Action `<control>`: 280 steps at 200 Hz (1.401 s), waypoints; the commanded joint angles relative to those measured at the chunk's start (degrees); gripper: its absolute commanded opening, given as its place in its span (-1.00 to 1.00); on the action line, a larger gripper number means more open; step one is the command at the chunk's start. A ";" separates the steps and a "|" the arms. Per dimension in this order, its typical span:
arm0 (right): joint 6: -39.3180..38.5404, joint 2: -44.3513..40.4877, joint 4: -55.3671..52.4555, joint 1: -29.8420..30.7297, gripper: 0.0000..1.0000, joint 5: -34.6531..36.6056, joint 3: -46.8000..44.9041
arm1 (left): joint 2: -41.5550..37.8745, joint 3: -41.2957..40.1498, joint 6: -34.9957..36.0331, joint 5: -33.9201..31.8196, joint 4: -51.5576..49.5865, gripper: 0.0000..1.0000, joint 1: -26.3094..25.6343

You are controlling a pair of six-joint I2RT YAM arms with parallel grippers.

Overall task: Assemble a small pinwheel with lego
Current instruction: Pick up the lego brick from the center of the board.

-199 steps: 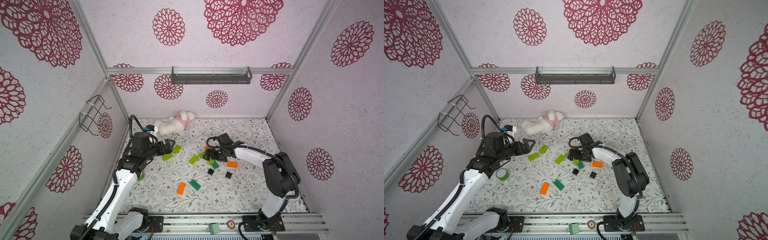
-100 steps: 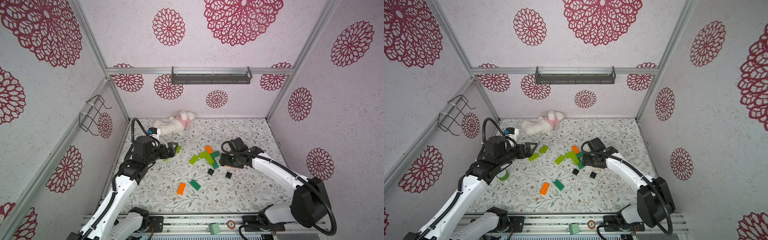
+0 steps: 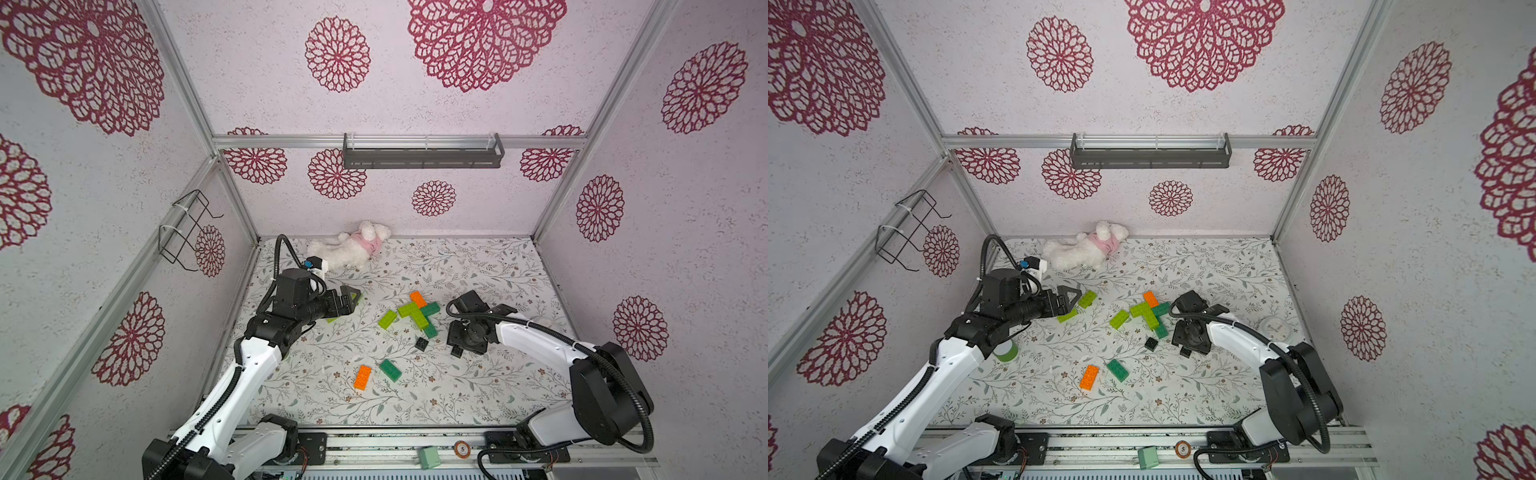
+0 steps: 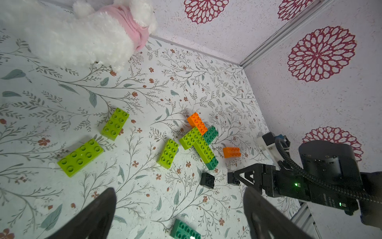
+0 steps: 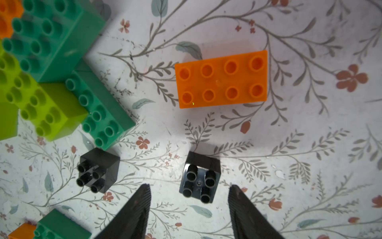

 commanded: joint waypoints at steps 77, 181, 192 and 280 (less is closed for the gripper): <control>3.71 3.45 1.92 -0.07 -0.01 3.74 -1.59 | 0.18 1.48 -0.22 1.76 0.56 0.94 -1.02; 3.33 3.06 1.50 0.33 -0.31 4.61 -2.60 | 0.15 1.48 -0.34 2.07 0.56 0.94 -1.60; 2.56 3.16 1.49 0.33 -0.39 4.74 -2.58 | 0.09 1.48 -0.38 2.06 0.56 0.95 -1.56; -14.28 1.03 -1.18 0.41 -0.65 5.00 8.87 | -0.25 1.32 -0.10 3.40 0.92 0.94 -1.90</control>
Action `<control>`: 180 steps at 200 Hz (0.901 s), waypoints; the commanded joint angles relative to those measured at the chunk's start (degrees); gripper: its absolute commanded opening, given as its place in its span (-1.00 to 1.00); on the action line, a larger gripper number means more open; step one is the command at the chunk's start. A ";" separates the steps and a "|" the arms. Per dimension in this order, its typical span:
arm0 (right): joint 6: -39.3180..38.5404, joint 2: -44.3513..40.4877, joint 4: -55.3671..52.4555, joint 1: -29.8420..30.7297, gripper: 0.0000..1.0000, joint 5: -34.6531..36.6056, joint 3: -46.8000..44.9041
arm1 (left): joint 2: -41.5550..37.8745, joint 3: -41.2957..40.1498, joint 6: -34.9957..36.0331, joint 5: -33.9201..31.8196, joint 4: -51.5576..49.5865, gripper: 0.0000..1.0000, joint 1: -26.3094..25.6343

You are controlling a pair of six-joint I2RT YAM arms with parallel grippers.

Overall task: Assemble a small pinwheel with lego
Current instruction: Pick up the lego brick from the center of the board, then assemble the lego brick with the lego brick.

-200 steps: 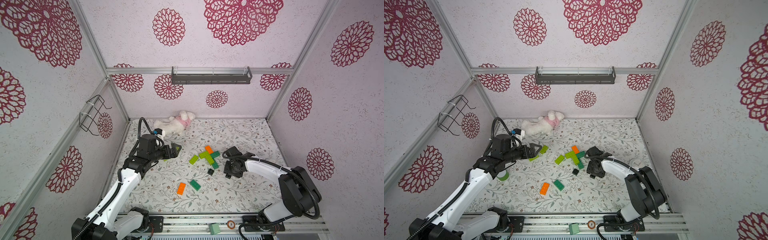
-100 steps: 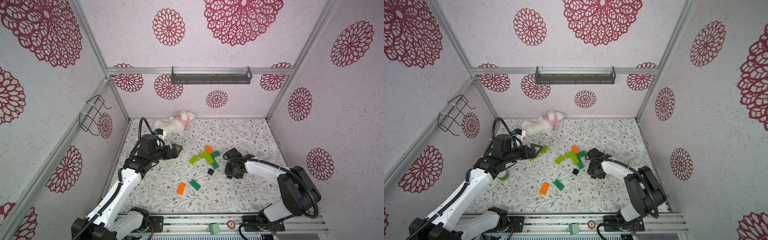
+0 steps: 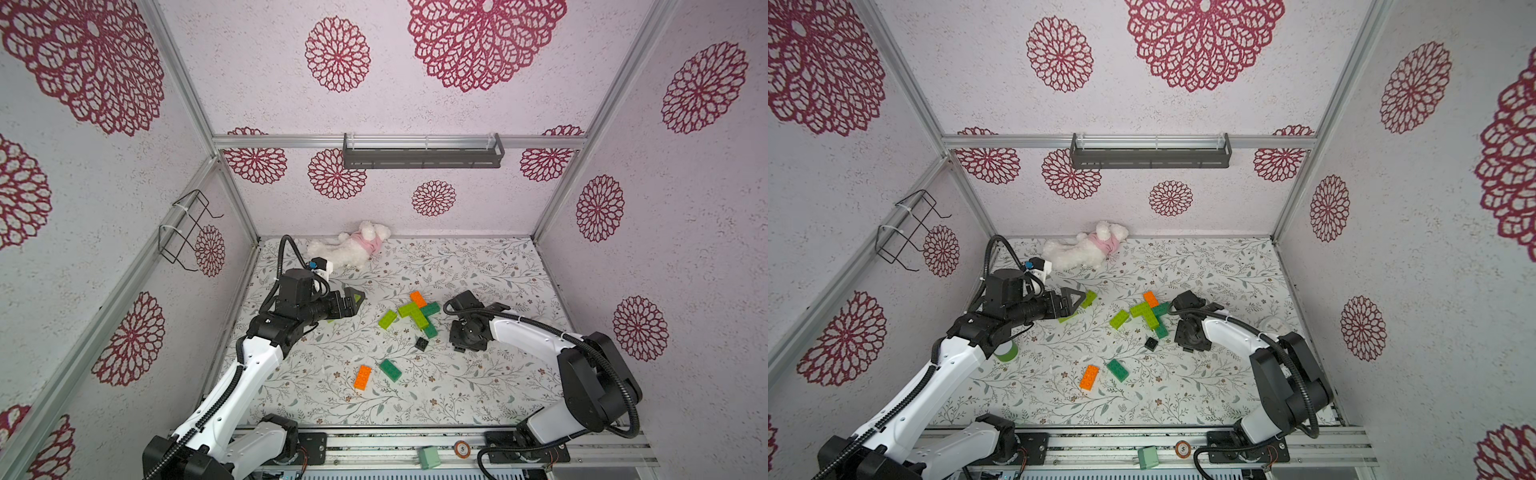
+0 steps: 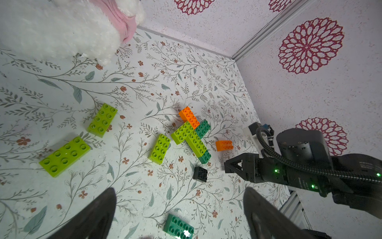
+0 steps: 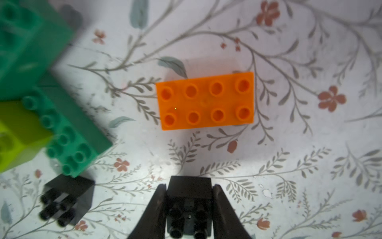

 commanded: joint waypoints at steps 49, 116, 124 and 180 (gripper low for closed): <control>-20.11 5.78 0.44 0.32 -0.61 -6.76 18.32 | 0.72 0.95 0.45 9.31 2.78 0.94 -1.14; -28.37 20.54 -6.71 1.86 -0.63 -6.77 34.38 | 2.94 0.95 0.53 11.77 3.49 0.94 -1.96; -28.71 21.60 -7.33 1.86 -0.63 -6.56 35.62 | 2.93 0.95 0.59 11.56 3.43 0.94 -2.02; -30.91 26.36 -11.42 2.99 -0.63 -5.37 41.26 | 3.40 1.13 0.87 11.20 3.13 0.94 -2.17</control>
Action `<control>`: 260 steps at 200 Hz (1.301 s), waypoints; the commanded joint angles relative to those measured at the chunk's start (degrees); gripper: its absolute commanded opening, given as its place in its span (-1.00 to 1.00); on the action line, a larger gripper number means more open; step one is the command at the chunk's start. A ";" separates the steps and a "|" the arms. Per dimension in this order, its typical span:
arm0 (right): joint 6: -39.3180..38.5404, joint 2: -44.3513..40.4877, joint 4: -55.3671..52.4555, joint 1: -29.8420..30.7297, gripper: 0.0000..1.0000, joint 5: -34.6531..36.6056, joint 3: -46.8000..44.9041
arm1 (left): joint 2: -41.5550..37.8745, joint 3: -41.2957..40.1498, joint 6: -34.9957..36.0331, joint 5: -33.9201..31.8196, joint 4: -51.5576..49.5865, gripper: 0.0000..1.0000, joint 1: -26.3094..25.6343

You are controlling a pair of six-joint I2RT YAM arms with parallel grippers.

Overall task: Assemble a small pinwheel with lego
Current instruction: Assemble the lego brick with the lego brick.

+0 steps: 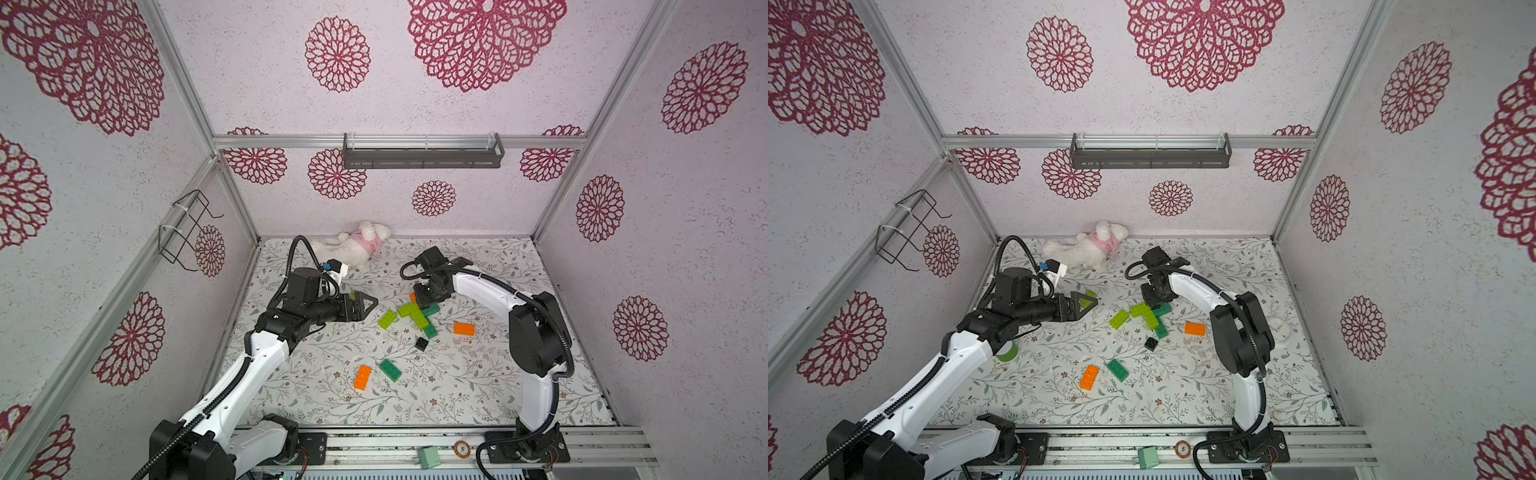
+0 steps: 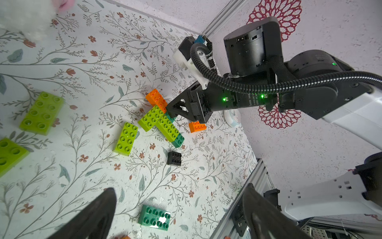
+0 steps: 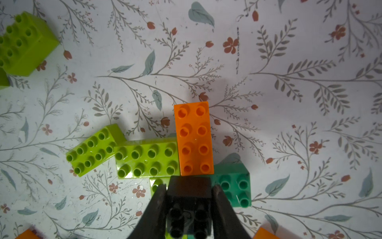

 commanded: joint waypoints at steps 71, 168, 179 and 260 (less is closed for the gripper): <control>-3.19 2.39 -6.13 0.78 -0.63 2.51 4.42 | 0.12 1.33 1.00 -0.04 0.68 0.95 -0.50; -2.81 4.04 -6.71 1.55 -0.64 1.43 6.49 | -0.03 1.41 1.14 -0.38 0.25 0.94 -0.65; -2.74 4.37 -6.78 1.66 -0.64 1.82 6.61 | -0.04 1.41 1.17 -0.40 0.25 0.94 -0.76; -2.28 5.90 -7.88 1.92 -0.65 3.19 7.05 | -0.04 1.58 1.70 -1.39 -0.29 0.94 -1.16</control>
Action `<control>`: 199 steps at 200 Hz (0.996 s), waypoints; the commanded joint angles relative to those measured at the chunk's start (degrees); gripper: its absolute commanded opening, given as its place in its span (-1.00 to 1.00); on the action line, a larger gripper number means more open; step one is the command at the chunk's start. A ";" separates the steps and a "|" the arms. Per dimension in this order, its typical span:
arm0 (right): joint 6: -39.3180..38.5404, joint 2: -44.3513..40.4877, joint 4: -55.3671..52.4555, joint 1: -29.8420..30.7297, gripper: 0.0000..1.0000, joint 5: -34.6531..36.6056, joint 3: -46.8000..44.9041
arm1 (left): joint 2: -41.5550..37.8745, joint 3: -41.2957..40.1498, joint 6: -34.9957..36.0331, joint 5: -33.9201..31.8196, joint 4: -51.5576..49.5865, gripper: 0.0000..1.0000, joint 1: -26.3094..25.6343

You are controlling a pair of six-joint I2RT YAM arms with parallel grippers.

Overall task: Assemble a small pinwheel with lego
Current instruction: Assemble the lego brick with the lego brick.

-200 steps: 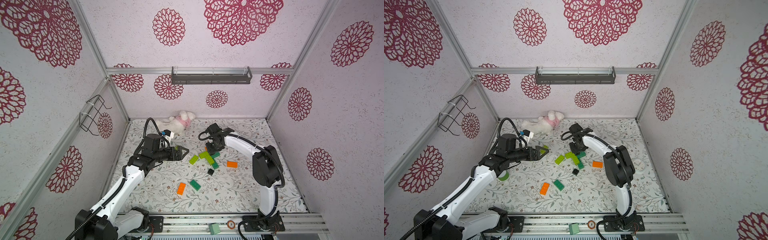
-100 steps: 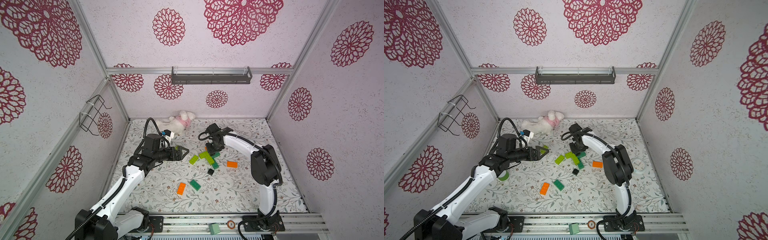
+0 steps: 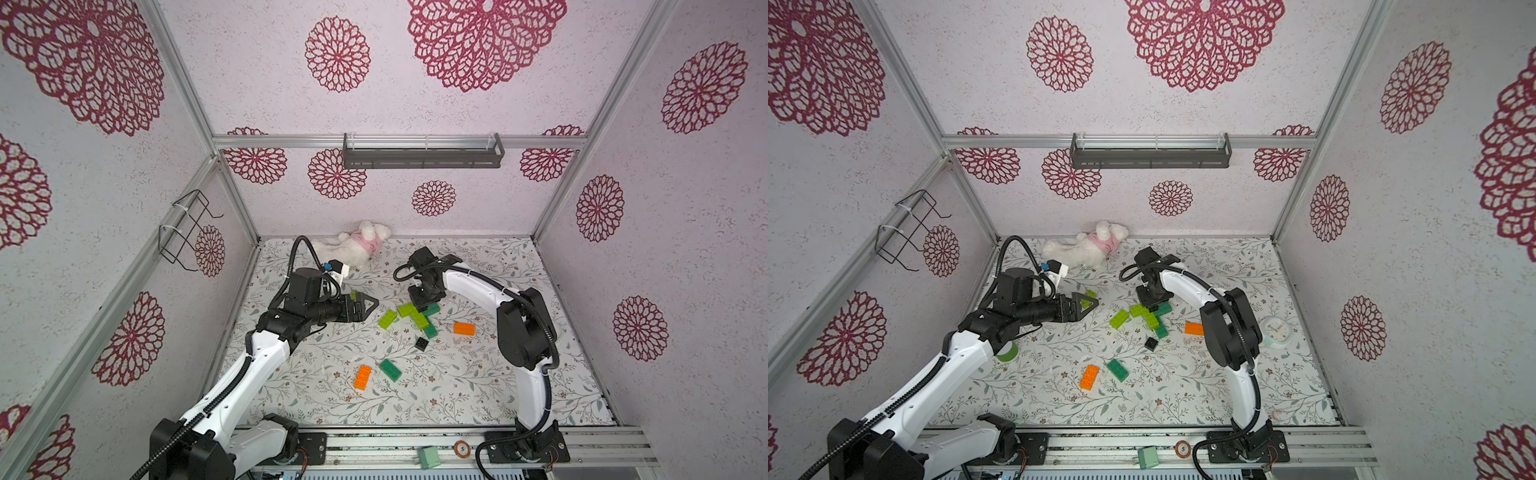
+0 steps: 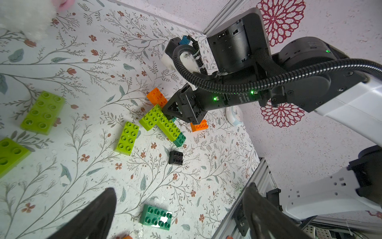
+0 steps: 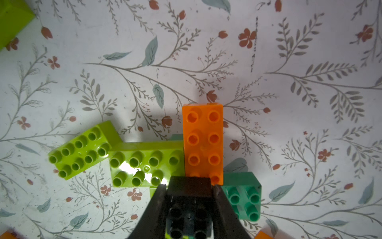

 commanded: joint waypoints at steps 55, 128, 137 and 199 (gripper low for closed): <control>0.50 0.88 -2.14 0.60 -0.67 -0.44 0.73 | -0.19 1.66 1.42 -0.99 -0.37 0.94 -0.51; 1.48 2.60 -3.87 1.09 -0.69 2.79 1.15 | -0.13 1.77 1.83 -1.57 -0.84 0.95 -0.92; 1.46 2.72 -4.05 1.18 -0.69 2.92 1.12 | -0.06 1.85 1.77 -1.56 -0.85 0.94 -0.90; 1.55 2.49 -3.18 1.11 -0.70 2.18 -1.82 | -0.02 1.93 2.06 -1.90 -1.17 0.94 -1.06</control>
